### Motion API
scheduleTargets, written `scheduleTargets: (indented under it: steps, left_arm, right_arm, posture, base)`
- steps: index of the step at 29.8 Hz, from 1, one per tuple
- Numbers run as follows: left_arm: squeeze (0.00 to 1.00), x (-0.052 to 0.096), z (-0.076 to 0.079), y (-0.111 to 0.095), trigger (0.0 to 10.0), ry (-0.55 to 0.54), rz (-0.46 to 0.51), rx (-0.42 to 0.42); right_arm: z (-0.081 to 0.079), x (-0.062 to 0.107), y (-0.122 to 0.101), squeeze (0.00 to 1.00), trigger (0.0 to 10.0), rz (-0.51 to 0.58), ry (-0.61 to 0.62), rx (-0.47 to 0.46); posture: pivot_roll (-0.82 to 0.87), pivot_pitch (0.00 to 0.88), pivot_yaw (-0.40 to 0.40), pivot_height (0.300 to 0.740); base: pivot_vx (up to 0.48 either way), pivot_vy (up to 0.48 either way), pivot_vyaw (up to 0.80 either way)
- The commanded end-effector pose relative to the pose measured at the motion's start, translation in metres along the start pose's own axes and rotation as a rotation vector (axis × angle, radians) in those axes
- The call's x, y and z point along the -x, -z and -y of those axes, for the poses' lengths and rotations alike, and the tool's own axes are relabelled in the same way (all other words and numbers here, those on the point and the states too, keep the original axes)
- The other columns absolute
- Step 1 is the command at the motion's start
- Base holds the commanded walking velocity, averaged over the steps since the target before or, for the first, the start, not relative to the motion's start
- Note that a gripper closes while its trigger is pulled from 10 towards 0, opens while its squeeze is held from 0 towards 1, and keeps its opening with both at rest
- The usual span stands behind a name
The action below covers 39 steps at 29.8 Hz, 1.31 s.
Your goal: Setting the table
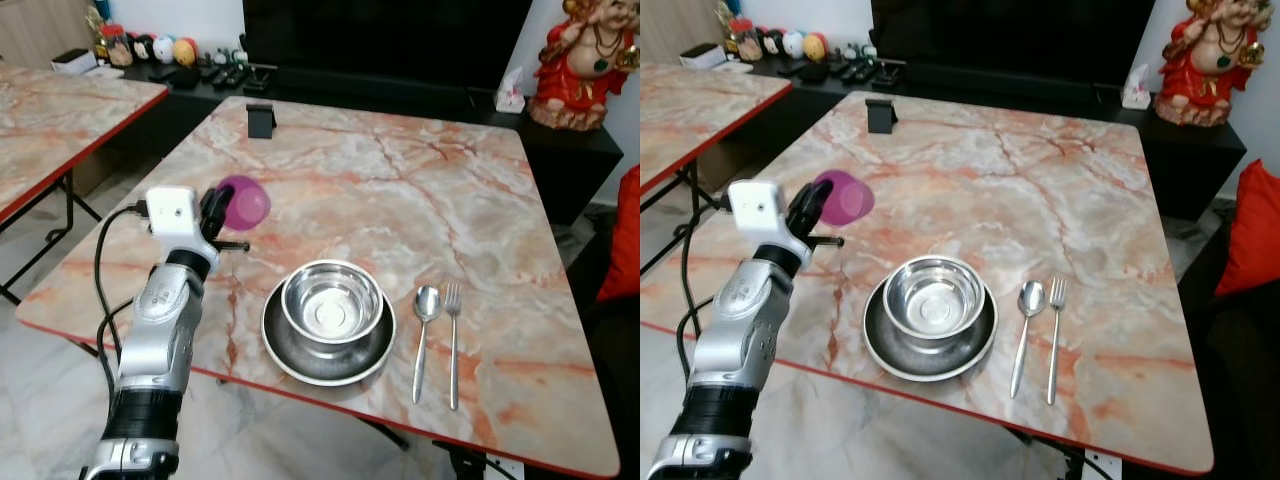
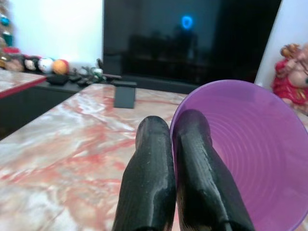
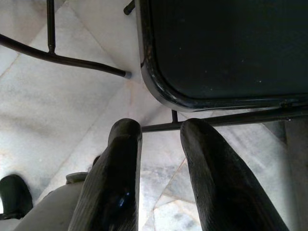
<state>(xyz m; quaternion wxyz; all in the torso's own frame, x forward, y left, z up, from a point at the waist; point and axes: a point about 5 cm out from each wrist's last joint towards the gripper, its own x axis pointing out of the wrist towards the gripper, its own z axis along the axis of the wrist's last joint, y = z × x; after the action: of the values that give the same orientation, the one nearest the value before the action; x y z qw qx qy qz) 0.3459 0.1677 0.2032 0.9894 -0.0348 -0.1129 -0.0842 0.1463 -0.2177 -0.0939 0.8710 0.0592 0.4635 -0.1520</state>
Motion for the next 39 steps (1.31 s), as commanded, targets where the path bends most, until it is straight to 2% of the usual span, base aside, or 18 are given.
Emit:
scheduleTargets:
  steps: [1,3,4,5,8,10,16,17,18,20,30,31,39]
  left_arm:
    - [0.0,-0.007,0.002,0.0,10.0,0.029,-0.052,0.036]
    - [0.0,-0.015,0.0,-0.002,10.0,0.028,-0.107,0.031]
    - [0.0,-0.021,0.0,-0.001,10.0,0.04,-0.181,0.061]
    - [0.0,-0.021,0.0,-0.001,10.0,0.04,-0.181,0.061]
    - [0.0,-0.028,-0.001,0.0,10.0,0.038,-0.293,0.116]
    - [0.0,-0.032,-0.002,0.001,10.0,0.034,-0.339,0.114]
    - [0.0,-0.035,-0.003,-0.002,10.0,0.043,-0.442,0.132]
    - [0.0,-0.034,-0.002,0.0,10.0,0.039,-0.491,0.156]
    - [0.0,-0.034,-0.002,0.0,10.0,0.039,-0.491,0.156]
    - [0.0,-0.031,-0.005,0.002,10.0,0.025,-0.558,0.125]
    - [0.0,-0.022,-0.004,0.0,10.0,0.085,-0.669,0.027]
    - [0.0,-0.021,-0.005,0.002,10.0,0.078,-0.674,-0.006]
    - [0.0,-0.018,0.0,0.013,10.0,0.071,-0.717,-0.018]
  right_arm:
    - [-0.003,0.0,0.0,0.0,10.0,-0.005,-0.01,0.005]
    - [-0.003,0.0,0.0,0.0,10.0,-0.005,-0.014,0.011]
    - [-0.003,0.0,-0.001,0.0,10.0,-0.005,-0.017,0.012]
    - [-0.003,0.0,-0.001,0.0,10.0,-0.005,-0.017,0.012]
    - [-0.004,-0.001,-0.001,0.0,10.0,-0.009,-0.023,0.013]
    - [-0.005,-0.001,-0.001,0.0,10.0,-0.011,-0.027,0.015]
    - [-0.006,-0.001,-0.001,0.0,10.0,-0.016,-0.035,0.022]
    - [-0.006,-0.001,-0.001,0.0,10.0,-0.017,-0.035,0.024]
    - [-0.006,-0.001,-0.001,0.0,10.0,-0.017,-0.035,0.024]
    - [-0.006,-0.001,-0.001,0.0,10.0,-0.018,-0.037,0.026]
    - [-0.006,-0.001,0.0,0.0,10.0,-0.024,-0.043,0.032]
    - [-0.007,-0.001,0.0,0.0,10.0,-0.025,-0.045,0.032]
    - [-0.008,0.0,0.001,0.0,10.0,-0.027,-0.047,0.029]
  posture:
    - [0.02,0.0,-0.048,0.74]
    - [0.02,0.0,-0.048,0.74]
    - [0.03,0.0,-0.048,0.74]
    - [0.03,0.0,-0.048,0.74]
    - [0.03,0.0,-0.043,0.74]
    - [0.03,0.0,-0.04,0.74]
    - [0.03,0.0,-0.036,0.74]
    - [0.04,0.0,-0.038,0.74]
    - [0.04,0.0,-0.038,0.74]
    - [0.04,0.0,-0.038,0.74]
    - [0.05,0.0,-0.033,0.74]
    - [0.05,0.0,-0.031,0.74]
    - [0.04,0.0,-0.024,0.74]
  base:
    - [0.0,0.0,0.0]
    - [0.0,0.0,0.0]
    - [0.0,0.0,0.0]
    - [0.0,0.0,0.0]
    - [0.0,0.0,0.0]
    - [0.0,0.0,0.0]
    - [0.0,0.0,0.0]
    - [0.0,0.0,0.0]
    - [0.0,0.0,0.0]
    - [0.0,0.0,0.0]
    - [0.0,0.0,0.0]
    - [0.0,0.0,0.0]
    - [0.0,0.0,0.0]
